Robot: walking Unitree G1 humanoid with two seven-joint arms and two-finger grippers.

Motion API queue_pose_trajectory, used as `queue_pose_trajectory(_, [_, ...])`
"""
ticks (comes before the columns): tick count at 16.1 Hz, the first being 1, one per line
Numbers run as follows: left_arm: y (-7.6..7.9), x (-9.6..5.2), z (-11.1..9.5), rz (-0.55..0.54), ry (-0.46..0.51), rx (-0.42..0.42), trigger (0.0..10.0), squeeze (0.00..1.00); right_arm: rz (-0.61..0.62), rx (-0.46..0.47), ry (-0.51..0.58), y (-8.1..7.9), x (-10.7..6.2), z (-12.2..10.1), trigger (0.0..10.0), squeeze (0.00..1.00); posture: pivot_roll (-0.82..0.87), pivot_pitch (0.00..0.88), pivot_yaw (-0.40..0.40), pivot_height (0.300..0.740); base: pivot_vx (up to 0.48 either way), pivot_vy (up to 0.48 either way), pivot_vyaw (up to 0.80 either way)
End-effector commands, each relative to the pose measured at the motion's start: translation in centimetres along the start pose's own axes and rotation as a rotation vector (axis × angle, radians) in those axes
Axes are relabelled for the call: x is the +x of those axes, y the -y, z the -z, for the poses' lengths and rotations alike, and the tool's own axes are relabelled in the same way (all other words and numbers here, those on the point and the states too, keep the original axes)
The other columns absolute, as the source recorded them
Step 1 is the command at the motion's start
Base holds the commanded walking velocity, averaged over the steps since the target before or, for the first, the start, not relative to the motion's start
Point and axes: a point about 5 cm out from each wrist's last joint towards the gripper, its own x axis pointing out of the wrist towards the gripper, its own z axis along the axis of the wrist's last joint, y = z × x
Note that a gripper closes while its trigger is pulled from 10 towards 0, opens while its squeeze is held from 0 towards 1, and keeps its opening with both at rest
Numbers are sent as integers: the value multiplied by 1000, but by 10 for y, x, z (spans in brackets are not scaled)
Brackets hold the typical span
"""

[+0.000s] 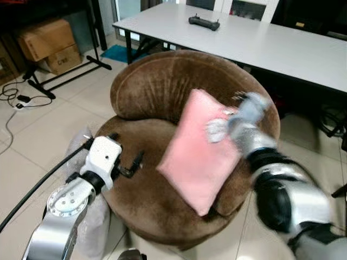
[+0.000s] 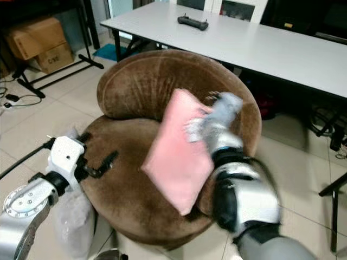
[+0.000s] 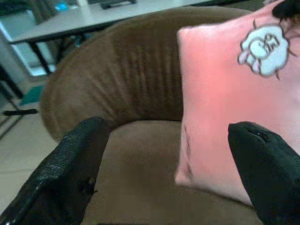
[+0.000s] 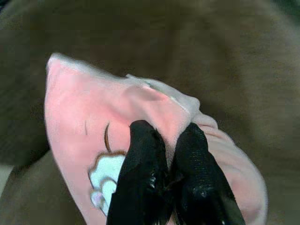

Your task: Move the pillow to the sofa from floor

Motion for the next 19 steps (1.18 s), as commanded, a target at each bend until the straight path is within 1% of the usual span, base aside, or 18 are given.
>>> queue_pose_trajectory(1, [4, -2, -4, 46, 8, -3, 10000, 0, 32, 62, 44, 7, 1, -12, 10000, 0, 100, 0, -60, 740, 0, 0, 0])
queue_pose_trajectory(2, [5, -3, -4, 75, 3, -6, 10000, 0, 74, 101, 41, 19, 4, -13, 10000, 0, 98, 0, -57, 740, 0, 0, 0])
queue_pose_trajectory(3, [5, -4, -4, 88, 0, -9, 10000, 0, 93, 111, 37, 25, 6, -13, 10000, 0, 97, 0, -55, 740, 0, 0, 0])
queue_pose_trajectory(4, [5, -5, -3, 130, -11, -17, 10000, 0, 118, 118, 17, 35, 8, -6, 10000, 0, 94, 0, -51, 740, 0, 0, 0])
queue_pose_trajectory(6, [5, -6, -3, 142, -18, -15, 10000, 0, 110, 87, -25, 37, 7, 13, 10000, 0, 87, 0, -45, 740, 0, 0, 0])
queue_pose_trajectory(7, [5, -6, -3, 145, -18, -15, 10000, 0, 88, 70, -50, 36, 6, 23, 10000, 0, 86, 0, -44, 740, 0, 0, 0])
queue_pose_trajectory(8, [5, -5, -3, 150, -20, -16, 10000, 0, 46, 30, -86, 32, 3, 37, 10000, 0, 85, 0, -43, 740, 0, 0, 0])
queue_pose_trajectory(9, [5, -5, -3, 152, -20, -17, 10000, 0, 12, -10, -92, 30, 0, 44, 10000, 145, 84, 0, -44, 740, 0, 0, 0])
queue_pose_trajectory(10, [5, -5, -3, 155, -21, -18, 10000, 0, -6, -39, -86, 29, -1, 48, 10000, 267, 82, 0, -43, 740, 0, 0, 0])
queue_pose_trajectory(11, [5, -5, -4, 159, -22, -18, 10000, 0, -18, -80, -88, 31, -3, 54, 10000, 886, 79, 0, -41, 740, 0, 0, 0])
queue_pose_trajectory(12, [5, -4, -4, 161, -22, -18, 10000, 0, -57, -66, -99, 31, -4, 60, 10000, 1000, 79, 0, -41, 740, 0, 0, 0])
queue_pose_trajectory(13, [5, -4, -4, 162, -22, -16, 10000, 0, -71, -26, -102, 32, -5, 62, 10000, 1000, 80, 0, -41, 740, 0, 0, 0])
queue_pose_trajectory(15, [4, -4, -4, 160, -20, -13, 10000, 0, -107, 19, -57, 33, -9, 58, 10000, 1000, 84, 0, -40, 740, 0, 0, 0])
queue_pose_trajectory(16, [4, -3, -4, 158, -19, -12, 10000, 0, -133, 55, -22, 34, -10, 53, 10000, 1000, 85, 0, -38, 740, 0, 0, 0])
queue_pose_trajectory(18, [3, -3, -5, 159, -18, -8, 10000, 0, -238, 194, 58, 30, -15, 34, 10000, 1000, 83, 0, -35, 740, 0, 0, 0])
queue_pose_trajectory(19, [4, -3, -5, 161, -18, -7, 10000, 0, -271, 222, 89, 29, -17, 26, 10000, 1000, 83, 0, -35, 740, 0, 0, 0])
